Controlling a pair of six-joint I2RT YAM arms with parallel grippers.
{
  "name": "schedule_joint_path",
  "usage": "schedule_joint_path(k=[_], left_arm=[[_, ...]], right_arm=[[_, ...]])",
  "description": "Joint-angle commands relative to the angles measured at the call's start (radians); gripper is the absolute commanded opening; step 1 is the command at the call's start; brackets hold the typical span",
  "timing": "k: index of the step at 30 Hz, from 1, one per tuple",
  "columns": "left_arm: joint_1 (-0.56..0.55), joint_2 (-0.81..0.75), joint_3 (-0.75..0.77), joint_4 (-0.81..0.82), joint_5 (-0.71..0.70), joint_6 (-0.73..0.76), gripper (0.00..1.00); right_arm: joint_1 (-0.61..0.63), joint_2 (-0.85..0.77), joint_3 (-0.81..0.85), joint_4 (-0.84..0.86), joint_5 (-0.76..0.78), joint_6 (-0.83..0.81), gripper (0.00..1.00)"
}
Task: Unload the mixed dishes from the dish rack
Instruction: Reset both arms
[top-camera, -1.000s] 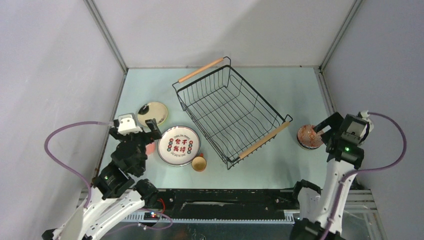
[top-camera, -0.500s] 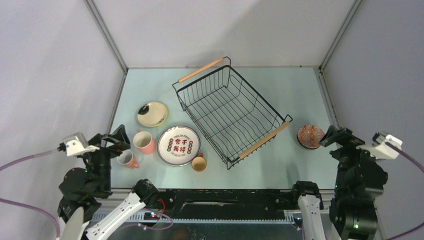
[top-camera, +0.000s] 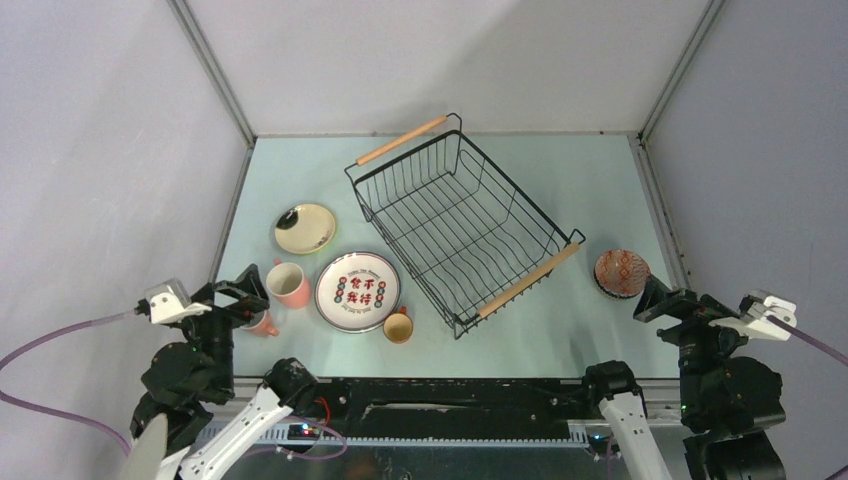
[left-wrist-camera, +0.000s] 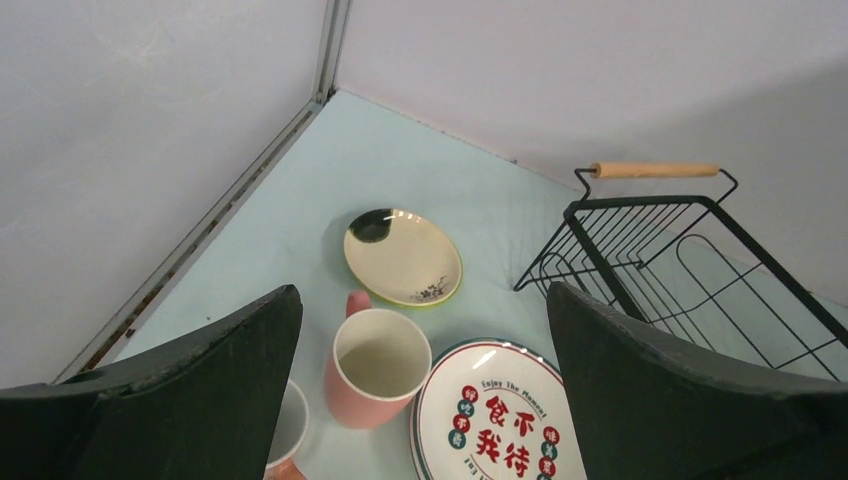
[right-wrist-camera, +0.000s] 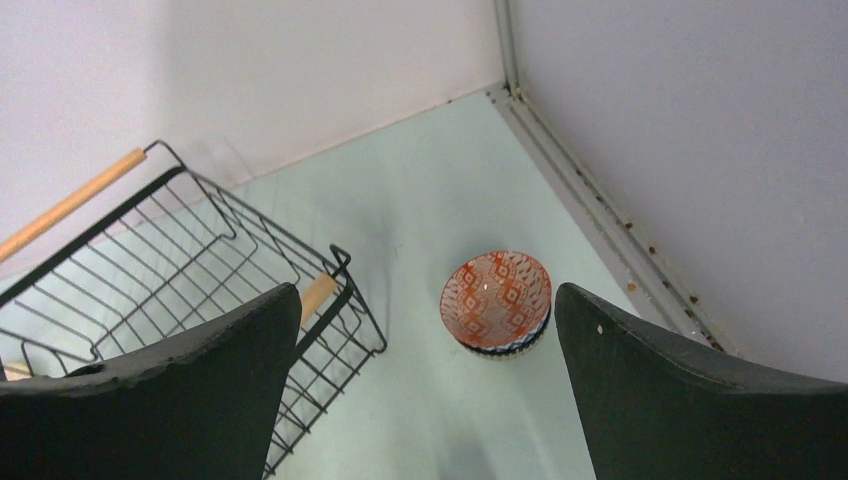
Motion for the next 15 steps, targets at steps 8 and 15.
schedule_joint_path(k=[8,15], left_arm=[[0.005,-0.226,0.058,-0.252,-0.103,-0.257,1.0],[0.005,-0.23,0.127,-0.55,-0.215,-0.571,1.0]], right_arm=[[0.114,-0.161,-0.017,-0.08,0.017,0.0,1.0],[0.147,-0.206,-0.009,-0.127,0.037,0.014,1.0]])
